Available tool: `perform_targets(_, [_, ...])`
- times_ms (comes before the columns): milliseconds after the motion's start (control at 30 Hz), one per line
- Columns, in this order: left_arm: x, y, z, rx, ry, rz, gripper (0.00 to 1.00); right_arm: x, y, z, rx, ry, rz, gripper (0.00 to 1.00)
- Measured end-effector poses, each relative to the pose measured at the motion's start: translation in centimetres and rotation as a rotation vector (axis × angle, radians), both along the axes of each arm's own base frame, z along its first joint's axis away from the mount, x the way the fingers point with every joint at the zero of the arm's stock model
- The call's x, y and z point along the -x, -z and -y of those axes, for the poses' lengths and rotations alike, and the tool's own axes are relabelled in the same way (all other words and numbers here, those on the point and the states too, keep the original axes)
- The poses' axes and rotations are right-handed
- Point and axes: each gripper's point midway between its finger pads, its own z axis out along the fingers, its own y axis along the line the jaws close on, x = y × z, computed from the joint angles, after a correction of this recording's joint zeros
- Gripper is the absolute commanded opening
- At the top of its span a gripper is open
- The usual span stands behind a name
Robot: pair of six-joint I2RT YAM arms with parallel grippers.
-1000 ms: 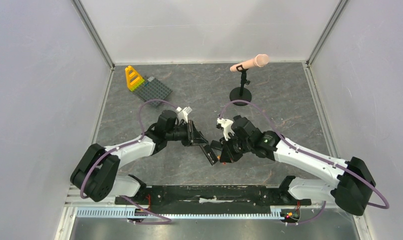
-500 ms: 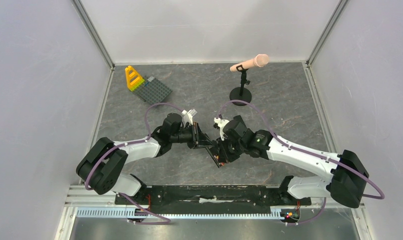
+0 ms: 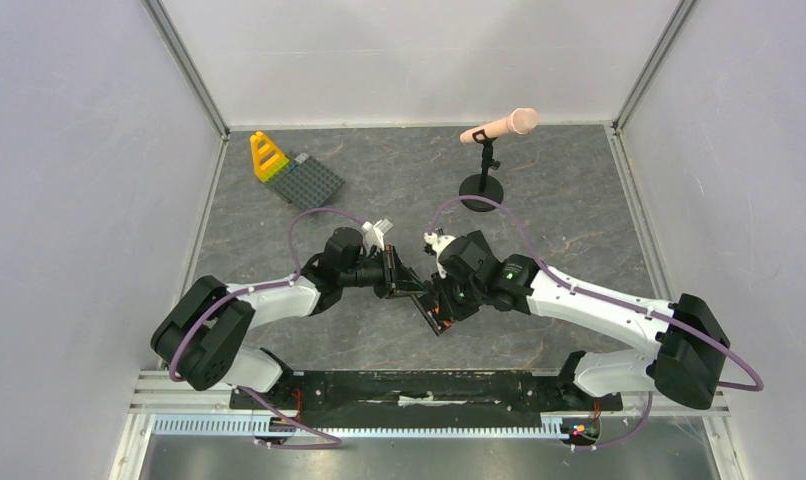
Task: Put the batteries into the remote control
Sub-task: Load the battery into the remote control.
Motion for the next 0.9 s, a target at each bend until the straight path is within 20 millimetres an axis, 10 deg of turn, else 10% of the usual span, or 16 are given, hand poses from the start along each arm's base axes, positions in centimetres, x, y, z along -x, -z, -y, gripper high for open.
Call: perform_targets(900, [0.1, 0.2, -0.2, -0.004, -0.016, -0.007, 0.02, 0.7, 1.1, -0.2, 0.048, -0.038, -0.002, 0.17])
